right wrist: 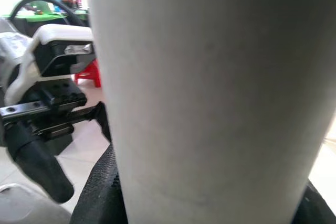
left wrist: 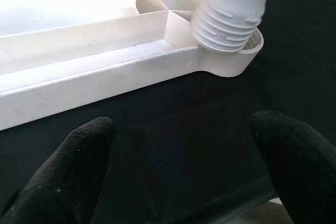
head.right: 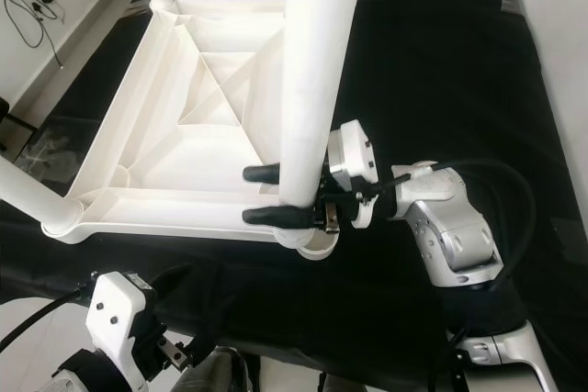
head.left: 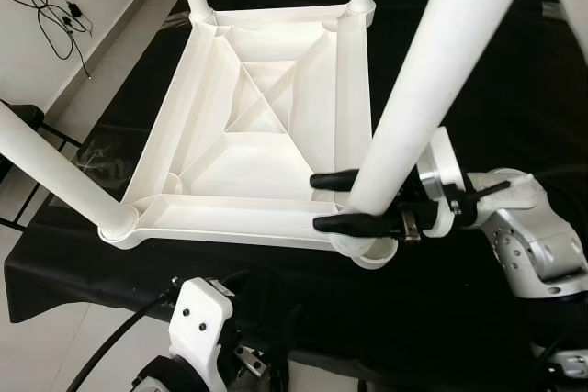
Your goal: Building children table
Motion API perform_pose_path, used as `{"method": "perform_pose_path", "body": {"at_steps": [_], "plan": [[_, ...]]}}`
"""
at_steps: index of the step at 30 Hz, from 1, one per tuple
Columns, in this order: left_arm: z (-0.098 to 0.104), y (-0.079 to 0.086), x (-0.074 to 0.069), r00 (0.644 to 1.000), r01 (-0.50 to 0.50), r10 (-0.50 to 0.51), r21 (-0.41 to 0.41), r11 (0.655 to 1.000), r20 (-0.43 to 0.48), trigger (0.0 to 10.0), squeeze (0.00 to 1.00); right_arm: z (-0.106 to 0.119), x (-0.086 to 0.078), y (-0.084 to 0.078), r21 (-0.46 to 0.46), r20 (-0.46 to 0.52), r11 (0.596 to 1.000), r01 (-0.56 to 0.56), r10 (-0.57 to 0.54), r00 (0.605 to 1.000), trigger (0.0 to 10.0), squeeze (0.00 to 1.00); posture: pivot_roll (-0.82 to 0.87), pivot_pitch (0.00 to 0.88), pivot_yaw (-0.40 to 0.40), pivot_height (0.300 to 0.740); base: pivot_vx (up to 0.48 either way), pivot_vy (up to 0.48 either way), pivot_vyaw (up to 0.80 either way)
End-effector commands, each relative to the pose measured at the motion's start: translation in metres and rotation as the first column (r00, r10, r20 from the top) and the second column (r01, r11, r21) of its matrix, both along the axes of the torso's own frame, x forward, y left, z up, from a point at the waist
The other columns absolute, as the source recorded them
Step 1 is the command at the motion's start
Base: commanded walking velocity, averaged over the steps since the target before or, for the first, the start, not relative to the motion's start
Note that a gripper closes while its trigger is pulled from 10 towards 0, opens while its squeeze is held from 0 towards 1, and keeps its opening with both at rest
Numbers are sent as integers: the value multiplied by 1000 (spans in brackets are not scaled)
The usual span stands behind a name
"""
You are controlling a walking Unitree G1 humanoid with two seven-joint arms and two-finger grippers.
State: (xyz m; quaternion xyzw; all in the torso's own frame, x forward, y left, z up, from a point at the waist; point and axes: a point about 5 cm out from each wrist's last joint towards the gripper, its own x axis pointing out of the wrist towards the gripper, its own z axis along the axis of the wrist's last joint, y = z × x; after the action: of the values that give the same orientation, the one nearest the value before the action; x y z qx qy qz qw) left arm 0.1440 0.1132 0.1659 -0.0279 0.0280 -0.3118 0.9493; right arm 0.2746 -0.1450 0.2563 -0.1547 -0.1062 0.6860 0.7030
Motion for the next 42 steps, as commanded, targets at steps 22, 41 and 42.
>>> {"method": "perform_pose_path", "body": {"at_steps": [22, 41, 42], "plan": [[-6, 8, -10, 999, 13, -12, 26, 1000, -42, 10000, 0, -6, 5, -17, -45, -71, 995, -93, 89, 993, 10000, 0, 1, 354, 103, 740, 0, 0, 0], [-4, 10, -12, 999, 15, -14, 34, 999, -44, 10000, 0, -15, -17, 11, -200, -151, 892, -405, 381, 912, 10000, 0, 9, 376, 101, 740, 0, 0, 0], [-4, 10, -12, 999, 15, -14, 34, 999, -44, 10000, 0, -15, -17, 11, -200, -151, 892, -405, 381, 912, 10000, 0, 9, 376, 101, 740, 0, 0, 0]]}}
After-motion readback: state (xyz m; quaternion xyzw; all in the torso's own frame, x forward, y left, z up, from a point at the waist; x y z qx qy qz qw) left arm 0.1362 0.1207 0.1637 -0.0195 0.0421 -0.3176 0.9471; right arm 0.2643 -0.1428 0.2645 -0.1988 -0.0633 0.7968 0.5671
